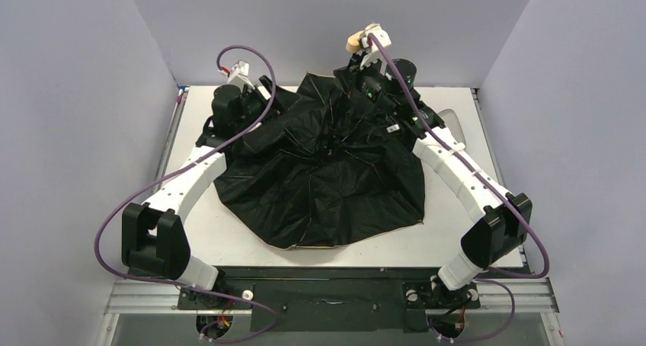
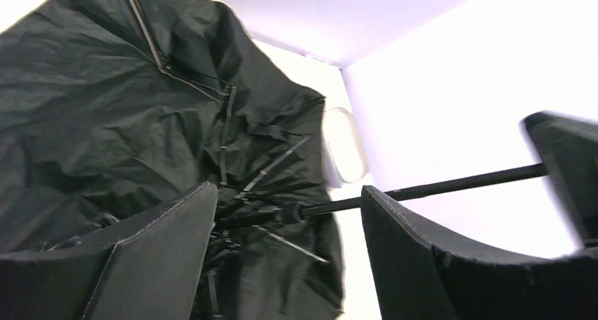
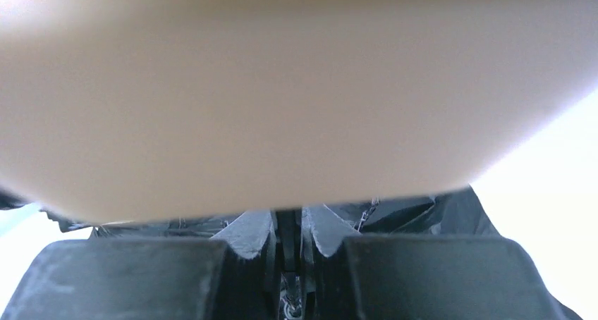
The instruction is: Open the umbrella
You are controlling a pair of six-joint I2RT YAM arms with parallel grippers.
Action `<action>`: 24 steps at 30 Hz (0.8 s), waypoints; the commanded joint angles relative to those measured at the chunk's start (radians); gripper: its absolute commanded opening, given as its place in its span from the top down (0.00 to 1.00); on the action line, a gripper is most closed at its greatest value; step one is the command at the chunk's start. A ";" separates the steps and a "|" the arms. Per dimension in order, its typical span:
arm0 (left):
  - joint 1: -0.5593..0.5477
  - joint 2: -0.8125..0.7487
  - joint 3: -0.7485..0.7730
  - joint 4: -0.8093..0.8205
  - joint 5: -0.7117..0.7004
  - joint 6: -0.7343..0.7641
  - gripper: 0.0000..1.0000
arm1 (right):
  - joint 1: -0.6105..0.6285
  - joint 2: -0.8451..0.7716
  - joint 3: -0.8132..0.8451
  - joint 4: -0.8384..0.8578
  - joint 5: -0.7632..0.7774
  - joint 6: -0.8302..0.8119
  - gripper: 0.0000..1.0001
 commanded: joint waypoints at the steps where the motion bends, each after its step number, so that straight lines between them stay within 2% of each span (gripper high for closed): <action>1: 0.023 -0.003 0.041 -0.012 0.150 -0.338 0.28 | 0.044 -0.071 -0.043 0.264 0.100 0.034 1.00; 4: 0.033 0.030 0.070 -0.016 0.202 -0.516 0.28 | 0.070 -0.074 -0.058 0.303 0.097 0.008 1.00; 6: 0.055 0.050 -0.009 0.210 0.297 -0.664 0.26 | 0.085 -0.075 -0.058 0.310 0.091 0.001 1.00; 7: 0.070 0.049 -0.077 0.407 0.333 -0.714 0.22 | 0.088 -0.075 -0.058 0.312 0.089 0.003 1.00; 8: 0.073 0.044 -0.088 0.438 0.346 -0.693 0.17 | 0.089 -0.078 -0.056 0.312 0.087 0.004 1.00; 10: 0.080 0.011 -0.093 0.414 0.361 -0.551 0.13 | 0.092 -0.079 -0.049 0.304 0.095 0.016 1.00; 12: 0.067 -0.073 -0.099 0.366 0.336 -0.288 0.12 | 0.091 -0.083 -0.041 0.296 0.093 0.040 1.00; 13: 0.041 -0.093 -0.099 0.287 0.295 -0.074 0.12 | 0.091 -0.084 -0.037 0.293 0.088 0.058 1.00; 14: 0.024 -0.130 -0.107 0.267 0.278 0.036 0.11 | 0.092 -0.087 -0.031 0.291 0.070 0.067 1.00; 15: -0.005 -0.146 -0.135 0.265 0.265 0.242 0.11 | 0.092 -0.089 -0.026 0.284 0.059 0.082 1.00; 16: -0.021 -0.172 -0.158 0.272 0.242 0.334 0.12 | 0.092 -0.092 -0.020 0.280 0.039 0.089 1.00; 17: -0.051 -0.186 -0.198 0.297 0.228 0.490 0.12 | 0.092 -0.098 -0.018 0.271 0.031 0.104 1.00; 18: -0.065 -0.187 -0.215 0.314 0.228 0.559 0.12 | 0.092 -0.100 -0.014 0.267 0.017 0.111 1.00; 19: -0.086 -0.183 -0.232 0.334 0.239 0.690 0.17 | 0.093 -0.106 -0.013 0.258 0.011 0.122 1.00; 20: -0.094 -0.167 -0.232 0.346 0.255 0.742 0.20 | 0.093 -0.109 -0.010 0.254 0.000 0.125 1.00; 21: -0.109 -0.156 -0.227 0.352 0.267 0.824 0.28 | 0.092 -0.115 -0.010 0.247 -0.004 0.136 1.00; 24: -0.140 -0.092 -0.172 0.331 0.307 0.963 0.38 | 0.092 -0.124 -0.007 0.241 -0.019 0.149 1.00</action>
